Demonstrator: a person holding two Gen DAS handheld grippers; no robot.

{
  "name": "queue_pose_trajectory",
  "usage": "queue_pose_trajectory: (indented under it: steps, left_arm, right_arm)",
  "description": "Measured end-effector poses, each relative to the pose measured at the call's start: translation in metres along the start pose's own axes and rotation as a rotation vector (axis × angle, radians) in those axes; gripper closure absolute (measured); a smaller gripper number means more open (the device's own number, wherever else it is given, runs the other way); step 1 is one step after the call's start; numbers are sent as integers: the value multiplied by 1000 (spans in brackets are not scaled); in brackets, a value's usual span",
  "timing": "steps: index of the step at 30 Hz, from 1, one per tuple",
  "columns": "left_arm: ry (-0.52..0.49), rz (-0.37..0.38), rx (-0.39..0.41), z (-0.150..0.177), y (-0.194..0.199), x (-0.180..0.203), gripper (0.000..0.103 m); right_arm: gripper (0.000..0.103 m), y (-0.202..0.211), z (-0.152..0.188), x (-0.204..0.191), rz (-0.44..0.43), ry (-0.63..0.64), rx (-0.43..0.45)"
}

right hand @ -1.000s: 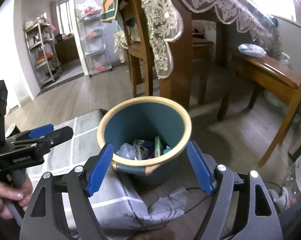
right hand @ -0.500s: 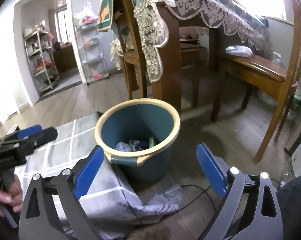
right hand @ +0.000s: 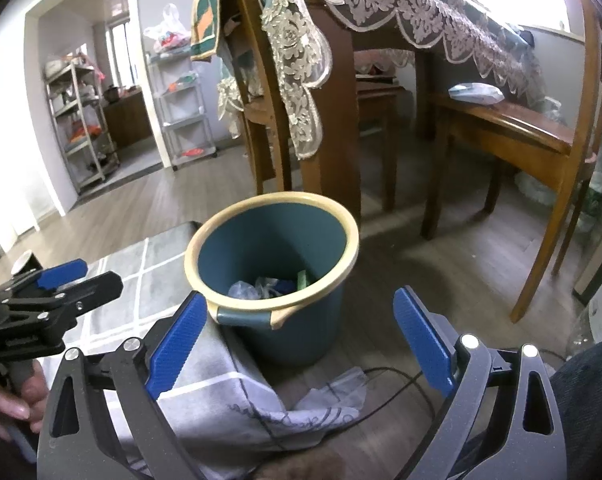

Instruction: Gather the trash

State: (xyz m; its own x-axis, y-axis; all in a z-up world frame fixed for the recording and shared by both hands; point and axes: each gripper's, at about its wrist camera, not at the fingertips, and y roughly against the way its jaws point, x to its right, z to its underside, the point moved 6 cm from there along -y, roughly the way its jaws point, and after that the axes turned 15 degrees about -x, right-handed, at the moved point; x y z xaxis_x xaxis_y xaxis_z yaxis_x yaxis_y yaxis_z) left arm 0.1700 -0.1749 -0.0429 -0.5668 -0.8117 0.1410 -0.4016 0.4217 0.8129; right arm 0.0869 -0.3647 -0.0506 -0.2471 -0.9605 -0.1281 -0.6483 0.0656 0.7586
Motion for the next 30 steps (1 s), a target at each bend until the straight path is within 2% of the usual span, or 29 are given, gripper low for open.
queue_pose_trajectory:
  steps: [30]
  left_arm:
    - [-3, -9, -4, 4, -4, -1, 6]
  right_arm:
    - [8, 0, 0, -7, -11, 11, -4]
